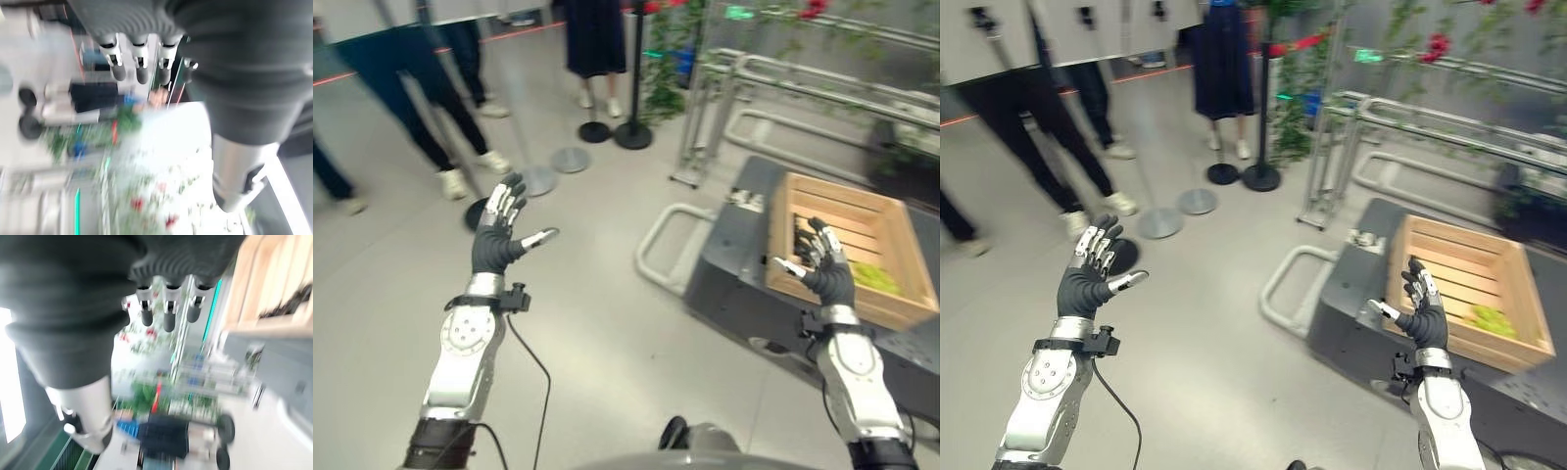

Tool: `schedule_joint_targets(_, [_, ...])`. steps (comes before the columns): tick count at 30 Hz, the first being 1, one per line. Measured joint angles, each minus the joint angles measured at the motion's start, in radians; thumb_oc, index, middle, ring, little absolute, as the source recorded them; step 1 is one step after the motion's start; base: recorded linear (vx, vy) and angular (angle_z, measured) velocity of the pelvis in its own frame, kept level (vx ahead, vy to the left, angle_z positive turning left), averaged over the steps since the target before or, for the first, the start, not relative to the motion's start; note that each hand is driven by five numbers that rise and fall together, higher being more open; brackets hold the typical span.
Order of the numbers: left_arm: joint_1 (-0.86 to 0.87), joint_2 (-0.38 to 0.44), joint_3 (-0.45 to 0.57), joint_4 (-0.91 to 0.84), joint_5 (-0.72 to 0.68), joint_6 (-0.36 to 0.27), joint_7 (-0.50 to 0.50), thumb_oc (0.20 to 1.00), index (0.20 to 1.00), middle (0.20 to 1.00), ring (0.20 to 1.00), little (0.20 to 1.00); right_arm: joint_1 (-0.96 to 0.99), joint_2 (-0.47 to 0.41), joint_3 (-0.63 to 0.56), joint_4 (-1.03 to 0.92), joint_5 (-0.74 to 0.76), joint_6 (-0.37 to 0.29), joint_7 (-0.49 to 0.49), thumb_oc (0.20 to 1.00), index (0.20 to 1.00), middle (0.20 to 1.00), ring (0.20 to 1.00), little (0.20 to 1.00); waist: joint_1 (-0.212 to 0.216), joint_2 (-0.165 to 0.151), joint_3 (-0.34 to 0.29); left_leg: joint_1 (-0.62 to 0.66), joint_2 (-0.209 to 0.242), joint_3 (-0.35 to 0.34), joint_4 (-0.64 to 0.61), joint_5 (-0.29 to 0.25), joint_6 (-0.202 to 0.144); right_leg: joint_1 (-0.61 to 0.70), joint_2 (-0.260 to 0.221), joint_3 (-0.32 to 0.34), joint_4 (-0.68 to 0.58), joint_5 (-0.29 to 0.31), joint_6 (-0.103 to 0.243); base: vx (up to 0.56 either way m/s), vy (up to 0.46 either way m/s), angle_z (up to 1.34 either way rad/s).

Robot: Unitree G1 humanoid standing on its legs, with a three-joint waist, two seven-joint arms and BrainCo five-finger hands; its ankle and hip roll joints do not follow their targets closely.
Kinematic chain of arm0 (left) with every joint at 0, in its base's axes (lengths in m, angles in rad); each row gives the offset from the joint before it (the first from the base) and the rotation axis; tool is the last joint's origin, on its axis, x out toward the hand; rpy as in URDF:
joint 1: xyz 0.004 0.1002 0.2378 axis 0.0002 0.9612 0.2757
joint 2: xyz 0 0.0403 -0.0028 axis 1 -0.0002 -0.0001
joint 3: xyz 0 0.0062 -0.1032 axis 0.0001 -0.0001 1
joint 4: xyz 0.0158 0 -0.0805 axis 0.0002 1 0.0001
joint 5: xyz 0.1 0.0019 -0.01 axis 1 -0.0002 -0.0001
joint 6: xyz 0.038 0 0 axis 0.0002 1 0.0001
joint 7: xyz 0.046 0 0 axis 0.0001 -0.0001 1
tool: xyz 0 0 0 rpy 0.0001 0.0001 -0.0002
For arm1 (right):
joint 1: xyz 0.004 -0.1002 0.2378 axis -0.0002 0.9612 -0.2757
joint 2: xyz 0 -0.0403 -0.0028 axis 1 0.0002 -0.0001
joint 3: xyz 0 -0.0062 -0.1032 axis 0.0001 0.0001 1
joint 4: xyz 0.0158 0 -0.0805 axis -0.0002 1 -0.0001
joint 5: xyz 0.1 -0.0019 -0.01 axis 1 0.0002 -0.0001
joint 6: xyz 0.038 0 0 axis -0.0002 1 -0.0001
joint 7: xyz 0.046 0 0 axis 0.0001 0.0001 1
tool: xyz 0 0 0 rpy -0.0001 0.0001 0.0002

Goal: Pick up the fruits from the basket on one side to the basket on the other side

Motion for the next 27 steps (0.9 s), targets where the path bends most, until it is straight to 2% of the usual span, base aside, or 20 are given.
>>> schedule_joint_targets(1, [0.002, -0.003, -0.003, 0.000, -0.001, -0.002, 0.000, 1.000, 1.000, 1.000, 1.000, 1.000, -0.002, 0.000, 0.001, 0.000, 0.001, 0.000, 0.000, 1.000, 1.000, 1.000, 1.000, 1.000, 0.029, 0.003, 0.004, -0.018, 0.022, -0.026, 0.063, 0.025, 0.010, 0.019, 0.005, 0.029, -0.020, 0.016, -0.008, 0.04, -0.037, -1.66])
schedule_joint_targets(2, [0.003, 0.000, -0.015, -0.003, -0.001, -0.003, 0.001, 1.000, 1.000, 1.000, 1.000, 1.000, -0.009, -0.004, 0.003, -0.006, 0.001, -0.002, -0.003, 1.000, 1.000, 1.000, 1.000, 1.000, 0.034, -0.004, 0.010, -0.067, 0.009, -0.121, 0.124, 0.004, -0.035, 0.046, 0.034, 0.087, -0.056, 0.026, -0.016, 0.02, 0.015, -1.29])
schedule_joint_targets(3, [0.005, 0.001, -0.017, -0.012, 0.000, -0.001, 0.001, 1.000, 1.000, 1.000, 1.000, 1.000, -0.015, -0.004, 0.009, -0.013, 0.003, -0.003, -0.003, 1.000, 1.000, 1.000, 1.000, 1.000, 0.025, -0.024, 0.019, -0.106, -0.042, -0.194, 0.111, -0.020, -0.045, 0.054, 0.041, 0.128, -0.077, 0.032, -0.017, 0.09, 0.030, -1.92])
schedule_joint_targets(4, [0.006, 0.002, -0.019, -0.017, 0.000, -0.005, 0.001, 1.000, 1.000, 1.000, 1.000, 1.000, -0.044, -0.014, 0.024, -0.017, 0.008, -0.006, -0.005, 1.000, 1.000, 1.000, 1.000, 1.000, 0.055, -0.047, 0.033, -0.145, -0.186, -0.331, 0.010, -0.059, -0.042, 0.062, 0.026, 0.211, -0.113, 0.056, -0.017, 0.17, 0.021, -1.54])
schedule_joint_targets(6, [-0.007, -0.005, -0.029, -0.010, 0.000, -0.003, 0.002, 1.000, 1.000, 1.000, 1.000, 1.000, -0.057, -0.039, 0.038, -0.017, 0.008, -0.008, -0.001, 1.000, 1.000, 1.000, 1.000, 1.000, 0.047, -0.061, 0.048, -0.255, -0.253, -0.429, -0.025, -0.064, -0.029, 0.097, 0.041, 0.235, -0.157, 0.061, -0.016, 0.32, 0.030, -1.35])
schedule_joint_targets(9, [-0.007, -0.015, -0.025, -0.011, 0.000, -0.006, 0.000, 1.000, 1.000, 1.000, 1.000, 1.000, -0.037, -0.038, 0.028, -0.017, 0.010, -0.015, 0.000, 1.000, 1.000, 1.000, 1.000, 1.000, 0.029, -0.060, 0.055, -0.319, -0.118, -0.371, -0.227, -0.014, 0.051, 0.181, 0.097, 0.253, -0.197, 0.027, -0.019, 0.39, 0.103, -0.82])
schedule_joint_targets(10, [-0.007, -0.018, -0.024, -0.012, 0.000, -0.007, 0.000, 1.000, 1.000, 1.000, 1.000, 1.000, -0.036, -0.037, 0.030, -0.017, 0.010, -0.015, 0.000, 1.000, 1.000, 1.000, 1.000, 1.000, 0.027, -0.063, 0.056, -0.333, -0.117, -0.381, -0.266, -0.006, 0.054, 0.183, 0.104, 0.292, -0.195, 0.012, -0.004, 0.53, 0.173, -1.23])
schedule_joint_targets(11, [0.011, -0.018, -0.013, -0.008, 0.000, -0.009, 0.002, 1.000, 1.000, 1.000, 1.000, 1.000, -0.055, -0.041, 0.039, 0.003, 0.010, -0.017, 0.002, 1.000, 1.000, 1.000, 1.000, 1.000, 0.068, -0.068, 0.056, -0.332, -0.175, -0.503, -0.435, 0.010, 0.037, 0.184, 0.095, 0.381, -0.190, 0.027, -0.004, 0.24, 0.064, -1.63])
schedule_joint_targets(12, [0.013, -0.017, -0.010, -0.008, 0.000, -0.008, 0.003, 1.000, 1.000, 1.000, 1.000, 1.000, -0.060, -0.049, 0.042, 0.003, 0.010, -0.018, 0.005, 1.000, 1.000, 1.000, 1.000, 1.000, 0.086, -0.062, 0.061, -0.335, -0.174, -0.518, -0.481, 0.031, 0.041, 0.189, 0.099, 0.397, -0.200, 0.028, 0.007, 0.51, 0.126, -1.84])
schedule_joint_targets(13, [0.016, -0.019, 0.004, -0.005, 0.000, -0.008, 0.004, 1.000, 1.000, 1.000, 1.000, 1.000, -0.070, -0.067, 0.057, 0.019, 0.010, -0.018, 0.008, 1.000, 1.000, 1.000, 1.000, 1.000, 0.087, -0.023, 0.073, -0.348, -0.169, -0.521, -0.567, 0.074, 0.035, 0.226, 0.116, 0.423, -0.228, 0.028, 0.016, 0.26, 0.055, -1.08])
schedule_joint_targets(15, [0.013, -0.019, 0.011, -0.005, 0.001, -0.008, 0.005, 1.000, 1.000, 1.000, 1.000, 1.000, -0.042, -0.073, 0.056, 0.021, 0.010, -0.015, 0.010, 1.000, 1.000, 1.000, 1.000, 1.000, 0.080, -0.013, 0.081, -0.356, -0.156, -0.432, -0.615, 0.123, 0.050, 0.293, 0.116, 0.416, -0.254, 0.004, 0.049, 0.41, 0.141, -0.60])
schedule_joint_targets(17, [0.017, -0.016, 0.016, -0.013, 0.005, -0.010, 0.011, 1.000, 1.000, 1.000, 1.000, 1.000, -0.034, -0.076, 0.057, 0.019, 0.010, -0.014, 0.024, 1.000, 1.000, 1.000, 1.000, 1.000, 0.100, -0.009, 0.076, -0.336, -0.165, -0.444, -0.608, 0.159, 0.065, 0.344, 0.093, 0.465, -0.253, -0.044, 0.093, 0.42, 0.206, -0.84])
schedule_joint_targets(18, [0.019, -0.012, 0.020, -0.012, 0.009, -0.010, 0.011, 1.000, 1.000, 1.000, 1.000, 1.000, -0.033, -0.067, 0.058, 0.017, 0.010, -0.012, 0.028, 1.000, 1.000, 1.000, 1.000, 1.000, 0.114, -0.029, 0.071, -0.322, -0.182, -0.437, -0.590, 0.204, 0.064, 0.361, 0.064, 0.492, -0.253, -0.066, 0.104, 0.55, 0.274, -0.97])
schedule_joint_targets(19, [0.022, -0.013, 0.029, -0.015, 0.009, -0.010, 0.011, 1.000, 1.000, 1.000, 1.000, 1.000, -0.032, -0.060, 0.059, 0.010, 0.010, -0.012, 0.039, 1.000, 1.000, 1.000, 1.000, 1.000, 0.117, -0.066, 0.053, -0.317, -0.222, -0.411, -0.550, 0.239, 0.098, 0.374, 0.018, 0.501, -0.249, -0.082, 0.156, 0.28, 0.131, -0.63])
schedule_joint_targets(21, [0.016, 0.012, 0.044, -0.021, 0.009, -0.009, 0.012, 1.000, 1.000, 1.000, 1.000, 1.000, -0.037, -0.037, 0.060, -0.014, 0.010, -0.011, 0.051, 1.000, 1.000, 1.000, 1.000, 1.000, 0.110, -0.118, 0.048, -0.326, -0.282, -0.380, -0.482, 0.209, 0.149, 0.362, -0.062, 0.470, -0.188, -0.102, 0.195, 0.30, 0.176, -0.26])
schedule_joint_targets(22, [0.016, 0.016, 0.046, -0.021, 0.010, -0.009, 0.012, 1.000, 1.000, 1.000, 1.000, 1.000, -0.038, -0.036, 0.060, -0.023, 0.010, -0.010, 0.054, 1.000, 1.000, 1.000, 1.000, 1.000, 0.112, -0.118, 0.048, -0.322, -0.292, -0.379, -0.476, 0.182, 0.155, 0.345, -0.073, 0.463, -0.153, -0.090, 0.205, 0.30, 0.208, -0.05])
schedule_joint_targets(23, [0.014, 0.023, 0.046, -0.021, 0.010, -0.008, 0.012, 1.000, 1.000, 1.000, 1.000, 1.000, -0.040, -0.031, 0.061, -0.030, 0.010, -0.010, 0.056, 1.000, 1.000, 1.000, 1.000, 1.000, 0.112, -0.117, 0.048, -0.321, -0.302, -0.378, -0.471, 0.178, 0.166, 0.326, -0.087, 0.456, -0.103, -0.085, 0.214, 0.30, 0.295, -0.09])
schedule_joint_targets(25, [0.009, 0.027, 0.045, -0.020, 0.010, -0.008, 0.019, 1.000, 1.000, 1.000, 1.000, 1.000, -0.065, -0.030, 0.075, -0.035, 0.007, -0.002, 0.059, 1.000, 1.000, 1.000, 1.000, 1.000, 0.113, -0.088, 0.067, -0.256, -0.310, -0.371, -0.521, 0.161, 0.187, 0.178, -0.119, 0.447, 0.229, -0.074, 0.296, 0.26, 0.310, 0.04])
schedule_joint_targets(26, [-0.001, 0.037, 0.041, -0.019, 0.010, -0.008, 0.022, 1.000, 1.000, 1.000, 1.000, 1.000, -0.068, -0.020, 0.078, -0.040, 0.004, -0.002, 0.059, 1.000, 1.000, 1.000, 1.000, 1.000, 0.112, -0.086, 0.072, -0.225, -0.328, -0.358, -0.524, 0.135, 0.209, 0.089, -0.161, 0.425, 0.420, -0.013, 0.350, 0.18, 0.210, 0.18])
schedule_joint_targets(27, [-0.001, 0.039, 0.042, -0.019, 0.011, -0.008, 0.022, 1.000, 1.000, 1.000, 1.000, 1.000, -0.074, -0.015, 0.079, -0.041, -0.002, -0.002, 0.059, 1.000, 1.000, 1.000, 1.000, 1.000, 0.109, -0.073, 0.080, -0.199, -0.334, -0.352, -0.531, 0.102, 0.226, 0.052, -0.180, 0.402, 0.485, -0.012, 0.352, 0.38, 0.306, 0.06])
